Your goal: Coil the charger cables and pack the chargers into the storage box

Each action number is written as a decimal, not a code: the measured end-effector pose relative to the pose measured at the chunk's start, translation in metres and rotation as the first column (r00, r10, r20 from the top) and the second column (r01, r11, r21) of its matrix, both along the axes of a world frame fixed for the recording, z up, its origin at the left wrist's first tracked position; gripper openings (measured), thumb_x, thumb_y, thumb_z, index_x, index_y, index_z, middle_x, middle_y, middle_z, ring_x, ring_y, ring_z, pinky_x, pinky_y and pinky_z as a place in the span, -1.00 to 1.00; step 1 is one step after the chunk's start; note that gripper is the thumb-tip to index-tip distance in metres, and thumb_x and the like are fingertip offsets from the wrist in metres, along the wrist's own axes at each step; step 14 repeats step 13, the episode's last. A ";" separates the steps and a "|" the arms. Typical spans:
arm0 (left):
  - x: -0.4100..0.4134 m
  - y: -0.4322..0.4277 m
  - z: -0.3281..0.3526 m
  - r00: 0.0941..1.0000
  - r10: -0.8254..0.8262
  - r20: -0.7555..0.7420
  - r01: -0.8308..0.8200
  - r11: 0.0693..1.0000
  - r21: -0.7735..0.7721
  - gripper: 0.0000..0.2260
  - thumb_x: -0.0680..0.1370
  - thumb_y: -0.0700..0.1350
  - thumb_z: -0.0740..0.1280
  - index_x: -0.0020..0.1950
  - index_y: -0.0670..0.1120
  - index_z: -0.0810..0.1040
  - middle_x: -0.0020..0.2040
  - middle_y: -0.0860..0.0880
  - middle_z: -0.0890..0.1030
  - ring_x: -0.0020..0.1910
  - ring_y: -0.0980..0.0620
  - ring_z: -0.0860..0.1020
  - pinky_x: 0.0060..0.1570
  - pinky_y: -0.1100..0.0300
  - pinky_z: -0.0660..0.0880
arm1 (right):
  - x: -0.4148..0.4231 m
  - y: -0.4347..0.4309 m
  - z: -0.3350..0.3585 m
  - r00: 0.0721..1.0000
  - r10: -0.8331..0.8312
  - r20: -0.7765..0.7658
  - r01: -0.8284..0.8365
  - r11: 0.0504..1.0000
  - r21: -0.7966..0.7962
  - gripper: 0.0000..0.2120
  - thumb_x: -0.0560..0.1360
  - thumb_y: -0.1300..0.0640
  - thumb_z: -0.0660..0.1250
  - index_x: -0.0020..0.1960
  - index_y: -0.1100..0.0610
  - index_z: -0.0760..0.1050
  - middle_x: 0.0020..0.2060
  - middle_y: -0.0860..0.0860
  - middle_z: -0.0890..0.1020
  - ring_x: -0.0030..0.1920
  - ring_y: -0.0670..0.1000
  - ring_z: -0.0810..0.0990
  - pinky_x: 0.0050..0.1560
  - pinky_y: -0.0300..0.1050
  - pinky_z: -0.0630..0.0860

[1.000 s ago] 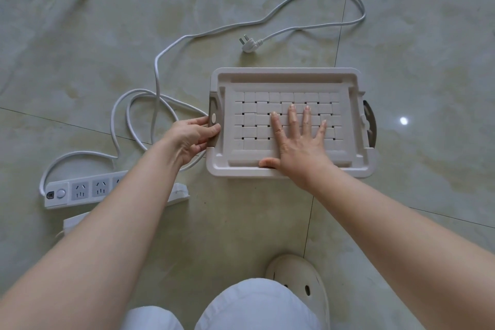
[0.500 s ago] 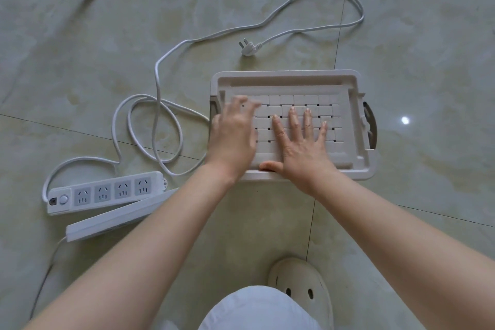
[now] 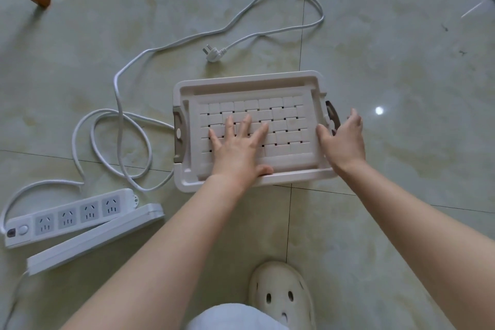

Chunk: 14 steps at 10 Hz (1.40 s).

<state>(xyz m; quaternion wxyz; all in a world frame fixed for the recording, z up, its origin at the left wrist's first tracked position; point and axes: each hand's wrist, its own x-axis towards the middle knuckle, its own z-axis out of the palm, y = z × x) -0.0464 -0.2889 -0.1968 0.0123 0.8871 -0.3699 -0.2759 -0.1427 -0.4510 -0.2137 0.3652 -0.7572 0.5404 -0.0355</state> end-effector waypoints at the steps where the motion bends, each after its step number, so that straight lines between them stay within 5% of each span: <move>1: -0.002 -0.001 -0.001 1.000 0.000 0.019 -0.001 1.000 0.015 -0.22 0.46 0.21 0.33 0.53 0.19 -0.07 0.57 0.00 -0.12 0.53 -0.17 -0.19 0.39 -0.32 -0.15 | 0.001 0.000 -0.005 0.998 -0.050 0.040 0.048 0.997 0.056 -0.57 0.52 0.04 0.29 0.32 0.19 0.36 0.19 0.13 0.54 0.20 0.15 0.49 0.16 -0.10 0.36; 2: -0.003 -0.001 -0.001 1.000 0.004 0.019 -0.004 1.000 0.020 -0.22 0.47 0.20 0.32 0.53 0.19 -0.08 0.57 0.00 -0.13 0.53 -0.17 -0.20 0.39 -0.31 -0.17 | -0.006 0.015 -0.003 0.996 0.086 -0.032 -0.091 0.970 -0.224 -0.64 0.54 0.20 0.21 0.34 0.15 0.40 0.19 0.14 0.56 0.12 0.20 0.54 0.04 -0.09 0.41; 3: -0.004 -0.002 -0.002 1.000 0.011 0.019 -0.011 1.000 0.017 -0.22 0.46 0.20 0.33 0.53 0.20 -0.08 0.57 0.01 -0.14 0.53 -0.16 -0.21 0.39 -0.31 -0.17 | -0.012 0.029 -0.004 0.938 0.236 -0.255 -0.307 0.908 -0.285 -0.40 0.51 0.43 0.09 0.51 0.18 0.09 0.47 0.10 0.23 0.27 0.18 0.46 0.17 -0.05 0.41; 4: -0.004 -0.002 -0.002 1.000 0.021 0.018 -0.021 1.000 0.007 -0.21 0.46 0.19 0.34 0.53 0.20 -0.07 0.57 0.00 -0.13 0.53 -0.16 -0.20 0.39 -0.30 -0.18 | -0.014 0.034 -0.001 0.877 0.310 -0.368 -0.423 0.860 -0.283 -0.31 0.46 0.53 0.02 0.52 0.23 -0.10 0.52 0.13 0.02 0.44 0.08 0.25 0.26 -0.16 0.34; 6: -0.004 -0.002 -0.002 0.999 0.029 0.019 -0.029 1.000 0.006 -0.21 0.45 0.18 0.35 0.53 0.19 -0.07 0.57 0.00 -0.12 0.53 -0.16 -0.19 0.40 -0.31 -0.17 | -0.023 0.046 0.002 0.813 0.376 -0.444 -0.527 0.800 -0.287 -0.37 0.48 0.55 -0.07 0.50 0.31 -0.18 0.51 0.22 -0.05 0.52 0.10 -0.02 0.46 -0.16 0.03; 10: -0.005 0.000 0.001 0.999 -0.010 0.033 0.009 1.000 0.015 -0.24 0.49 0.18 0.32 0.54 0.14 -0.05 0.57 -0.01 -0.12 0.53 -0.17 -0.15 0.40 -0.29 -0.12 | -0.009 0.051 0.010 0.663 0.371 -0.650 -0.611 0.770 -0.184 -0.44 0.56 0.41 -0.04 0.48 0.36 -0.22 0.49 0.28 -0.09 0.51 0.20 -0.02 0.47 -0.05 0.08; 11: -0.003 0.013 0.006 0.995 -0.084 0.045 0.084 0.996 0.008 -0.39 0.57 0.02 0.28 0.53 0.07 0.05 0.56 -0.05 -0.04 0.53 -0.14 -0.06 0.42 -0.21 0.01 | 0.001 0.052 0.020 0.636 0.346 -0.690 -0.579 0.804 -0.131 -0.44 0.57 0.36 0.00 0.47 0.38 -0.21 0.49 0.28 -0.07 0.49 0.22 0.06 0.41 -0.05 0.21; 12: 0.000 0.037 0.015 0.988 -0.139 0.069 0.138 0.990 0.021 -0.57 0.60 -0.16 0.18 0.46 0.01 0.23 0.49 -0.09 0.15 0.46 -0.09 0.14 0.31 -0.06 0.25 | 0.017 0.054 0.033 0.615 0.325 -0.719 -0.528 0.847 -0.069 -0.52 0.57 0.31 0.05 0.45 0.41 0.03 0.40 0.32 0.17 0.37 0.21 0.26 0.24 -0.04 0.37; 13: 0.010 0.069 0.031 0.986 -0.118 0.116 0.106 0.989 0.105 -0.67 0.60 -0.14 0.16 0.37 -0.04 0.36 0.33 -0.11 0.34 0.32 -0.11 0.32 0.21 0.02 0.30 | 0.027 0.074 0.054 0.590 0.424 -0.687 -0.612 0.790 -0.038 -0.62 0.54 0.25 0.10 0.35 0.28 0.29 0.29 0.21 0.34 0.31 0.16 0.33 0.20 -0.04 0.38; 14: 0.010 0.069 0.031 0.986 -0.118 0.116 0.106 0.989 0.105 -0.67 0.60 -0.14 0.16 0.37 -0.04 0.36 0.33 -0.11 0.34 0.32 -0.11 0.32 0.21 0.02 0.30 | 0.027 0.074 0.054 0.590 0.424 -0.687 -0.612 0.790 -0.038 -0.62 0.54 0.25 0.10 0.35 0.28 0.29 0.29 0.21 0.34 0.31 0.16 0.33 0.20 -0.04 0.38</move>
